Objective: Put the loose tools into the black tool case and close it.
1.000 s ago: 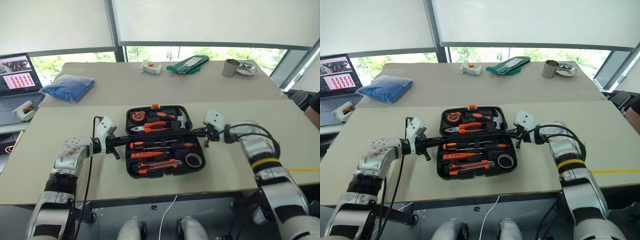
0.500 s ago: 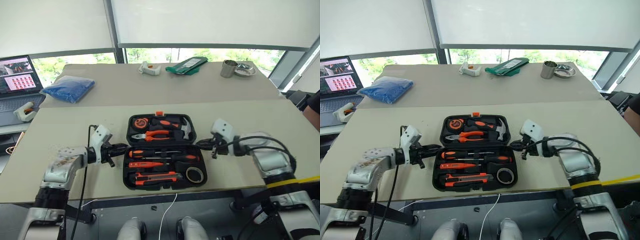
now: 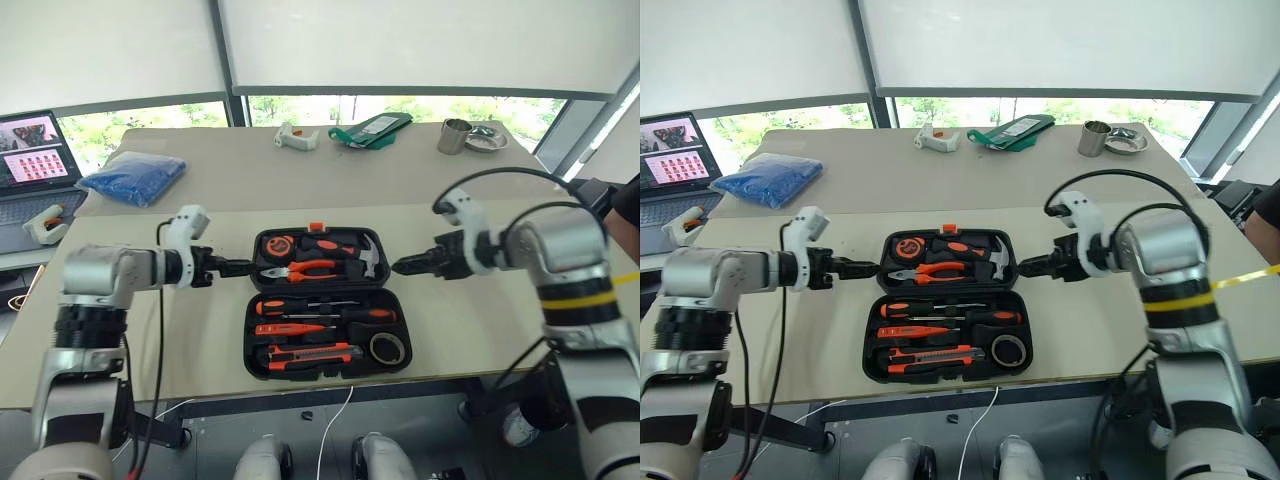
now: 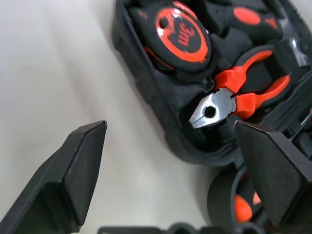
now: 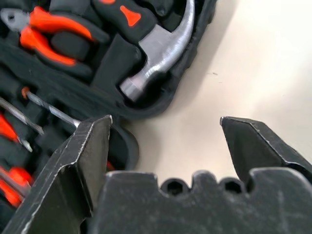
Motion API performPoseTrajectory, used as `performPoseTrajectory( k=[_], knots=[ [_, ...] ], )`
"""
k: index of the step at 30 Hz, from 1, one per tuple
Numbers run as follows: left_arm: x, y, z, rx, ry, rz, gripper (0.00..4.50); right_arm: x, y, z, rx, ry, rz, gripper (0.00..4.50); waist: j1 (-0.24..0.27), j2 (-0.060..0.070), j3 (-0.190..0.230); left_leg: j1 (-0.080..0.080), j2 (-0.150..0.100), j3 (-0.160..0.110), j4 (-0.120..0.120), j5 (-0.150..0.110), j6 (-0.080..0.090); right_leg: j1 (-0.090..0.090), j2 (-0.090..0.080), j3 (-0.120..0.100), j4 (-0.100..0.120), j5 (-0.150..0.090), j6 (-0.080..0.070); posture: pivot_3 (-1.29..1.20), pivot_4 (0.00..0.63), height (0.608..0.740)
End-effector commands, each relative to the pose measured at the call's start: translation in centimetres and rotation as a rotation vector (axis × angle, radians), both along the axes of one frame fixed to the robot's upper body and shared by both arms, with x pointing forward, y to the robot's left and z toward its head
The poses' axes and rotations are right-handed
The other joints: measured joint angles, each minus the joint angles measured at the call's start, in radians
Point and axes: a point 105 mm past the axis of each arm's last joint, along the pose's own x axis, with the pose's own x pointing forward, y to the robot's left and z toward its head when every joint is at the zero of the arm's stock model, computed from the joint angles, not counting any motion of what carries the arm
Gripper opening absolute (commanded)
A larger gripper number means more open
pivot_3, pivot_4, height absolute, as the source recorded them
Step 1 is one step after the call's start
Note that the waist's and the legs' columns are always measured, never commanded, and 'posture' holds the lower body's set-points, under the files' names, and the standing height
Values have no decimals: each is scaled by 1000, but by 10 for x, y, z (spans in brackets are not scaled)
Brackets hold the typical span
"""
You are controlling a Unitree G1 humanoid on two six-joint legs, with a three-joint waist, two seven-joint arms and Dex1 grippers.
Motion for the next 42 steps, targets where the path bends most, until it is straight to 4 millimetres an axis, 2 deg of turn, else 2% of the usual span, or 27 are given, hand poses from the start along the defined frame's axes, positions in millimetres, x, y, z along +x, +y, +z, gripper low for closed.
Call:
performPoseTrajectory(
  k=[1, 9, 10, 11, 13, 16, 17, 21, 22, 23, 26, 29, 31, 32, 35, 39, 42],
  knots=[
    [11, 0, 10, 7, -38, 25, 4500, 14, -3, 5, -27, -33, -44, 4211, 0, 0, 0, 0, 0, 0, 0, 0, 0, 0, 0, 0, 0, 0, 0, 0, 150, 740],
    [17, -9, 4, 1, -30, 22, 4500, 34, -2, -18, -89, -19, -95, 4211, -2, 0, 0, -2, 0, 1, 0, 0, 0, -1, 0, 0, 0, 0, 0, 0, 150, 740],
    [17, -10, 3, -2, -28, 18, 3984, 36, -1, -20, -97, -16, -102, 4263, -2, 0, 0, -2, 0, 1, 0, 0, 0, -1, 0, 0, 0, 0, 0, 0, 150, 740],
    [17, -11, 2, -3, -27, 19, 3755, 37, -1, -22, -102, -9, -108, 3719, -2, 0, 0, -2, 0, 1, 0, 0, 0, -1, 0, 0, 0, 0, 0, 0, 150, 740],
    [19, -10, -1, -15, -28, 36, 3017, 38, -2, -27, -123, 4, -109, 3236, -3, 0, 0, -2, 0, 1, 0, 0, 0, -1, 0, 0, 0, 0, 0, 0, 150, 740],
    [20, -12, -5, -43, -28, 54, 1880, 38, -4, -31, -122, 27, -126, 2230, 0, 0, 0, -1, 0, 1, 0, 0, -1, 0, 0, 0, 0, 0, 0, 0, 150, 740],
    [21, -13, -5, -59, -33, 58, 1405, 38, -5, -30, -115, 30, -132, 1826, 1, 0, 0, 0, 0, 0, 0, 0, -1, 1, 0, 0, 0, 0, 0, 0, 150, 740],
    [25, -18, 0, -151, -64, 83, 68, 42, -4, -24, -39, 4, -158, 552, 4, 0, 0, 2, 0, -1, 1, 3, 1, 3, -2, 0, 0, 2, 1, 0, 150, 740],
    [27, -19, 3, -176, -89, 83, 0, 43, -2, -19, -1, -25, -153, 213, 4, 0, 0, 1, 0, -1, 1, 4, 2, 3, -2, 0, 0, 3, 1, 0, 150, 740],
    [27, -21, 7, -212, -114, 79, 0, 46, 1, -13, 35, -72, -142, 65, 3, 0, 0, 1, 0, -1, 1, 5, 2, 3, -2, 0, 0, 4, 2, 0, 150, 740],
    [28, -23, 24, -313, -223, 53, 0, 50, 11, 9, 103, -289, -52, 65, 0, 0, 0, 1, 0, -1, 0, 6, 1, 3, -3, 0, -1, 5, 2, 0, 150, 740],
    [21, -22, 43, -374, -454, -22, 0, 45, 17, 32, 110, -545, 45, 65, -2, 0, 0, -2, -1, -1, -1, 6, 1, 0, -2, 1, -1, 6, 2, 0, 150, 740],
    [14, -21, 41, -333, -545, -55, 0, 35, 15, 38, 56, -684, 96, 65, -2, 0, 0, -7, -1, 0, -2, 7, -1, -6, -2, 2, 0, 6, 2, 0, 150, 740],
    [11, -20, 41, -315, -604, -65, 0, 31, 14, 38, 27, -734, 115, 65, -2, 0, 0, -11, -1, 1, -1, 11, -7, -11, -2, 2, 0, 6, 2, 0, 150, 740],
    [2, -17, 40, -270, -749, -53, 0, 18, 3, 32, -80, -872, 140, 65, 1, 0, 0, -16, -2, 2, -2, 11, -8, -16, -1, 2, 1, 6, 2, 0, 150, 740],
    [-34, -24, 21, -120, -950, -159, 0, -12, -21, 9, -291, -1100, 187, 65, 7, 0, 0, -18, -2, 3, -2, 10, -6, -15, -1, 1, -3, 6, 3, 0, 150, 740],
    [-58, -25, 2, 38, -1083, -289, 0, -37, -30, -20, -478, -1205, 344, 65, 11, 0, 0, -18, -3, 4, -3, 8, -4, -14, -3, 2, -5, 5, 5, 0, 150, 740]
  ],
)
